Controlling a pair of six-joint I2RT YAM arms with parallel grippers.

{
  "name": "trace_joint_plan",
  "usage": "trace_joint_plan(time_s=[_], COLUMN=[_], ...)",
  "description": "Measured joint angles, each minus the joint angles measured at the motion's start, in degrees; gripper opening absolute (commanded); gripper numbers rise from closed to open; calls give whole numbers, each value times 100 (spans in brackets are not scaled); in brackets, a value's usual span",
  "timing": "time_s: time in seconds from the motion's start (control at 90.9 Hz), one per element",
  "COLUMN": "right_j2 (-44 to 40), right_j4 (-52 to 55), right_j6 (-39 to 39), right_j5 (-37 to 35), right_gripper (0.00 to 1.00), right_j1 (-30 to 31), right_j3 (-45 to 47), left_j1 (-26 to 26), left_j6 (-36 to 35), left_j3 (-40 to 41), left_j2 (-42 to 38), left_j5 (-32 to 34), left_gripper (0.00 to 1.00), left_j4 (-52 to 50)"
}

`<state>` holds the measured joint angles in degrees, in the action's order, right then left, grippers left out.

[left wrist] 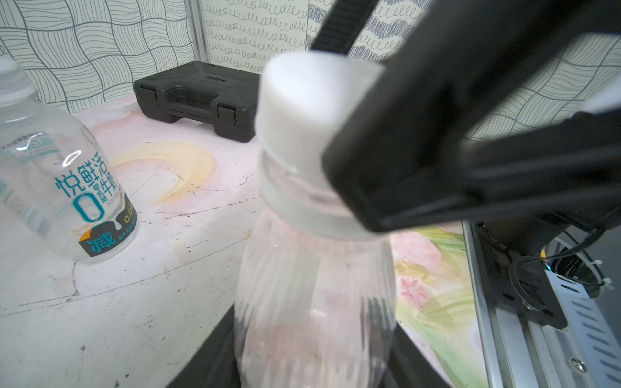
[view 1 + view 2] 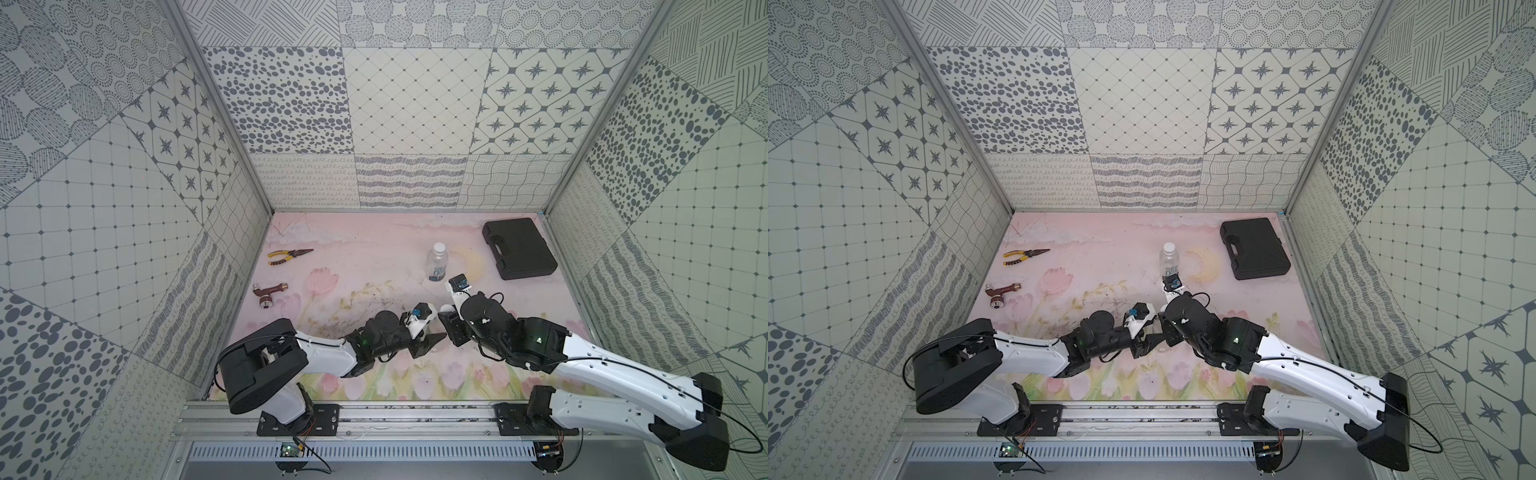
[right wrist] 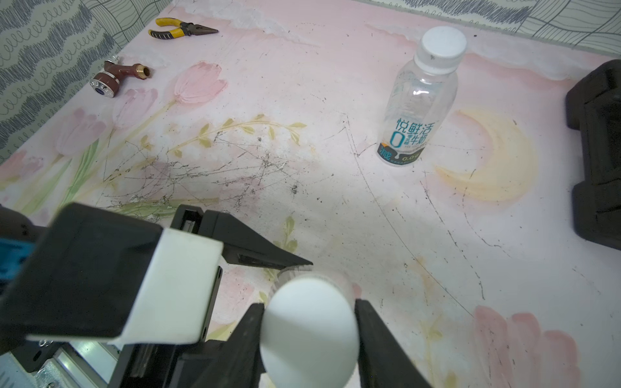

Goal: Screw on the bottle caps
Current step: Screw the bottle cap onto the plastic bottle.

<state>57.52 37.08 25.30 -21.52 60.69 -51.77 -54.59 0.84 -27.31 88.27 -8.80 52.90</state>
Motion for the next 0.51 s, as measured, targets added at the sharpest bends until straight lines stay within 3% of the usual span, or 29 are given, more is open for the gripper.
trace_joint_plan(time_s=[0.286,0.506], right_j2=[0,0], right_j4=[-17,13], right_j6=[105,111], right_j5=[227,225], right_gripper=[44,45], right_j1=[-66,-92], right_j3=[-13,-26], left_j1=[-2,-4], left_j6=[-11,-2], left_j3=[-15,-81], left_j2=[2,24], left_j5=[-22,-55], left_gripper=[66,58], left_j4=[-9,-87])
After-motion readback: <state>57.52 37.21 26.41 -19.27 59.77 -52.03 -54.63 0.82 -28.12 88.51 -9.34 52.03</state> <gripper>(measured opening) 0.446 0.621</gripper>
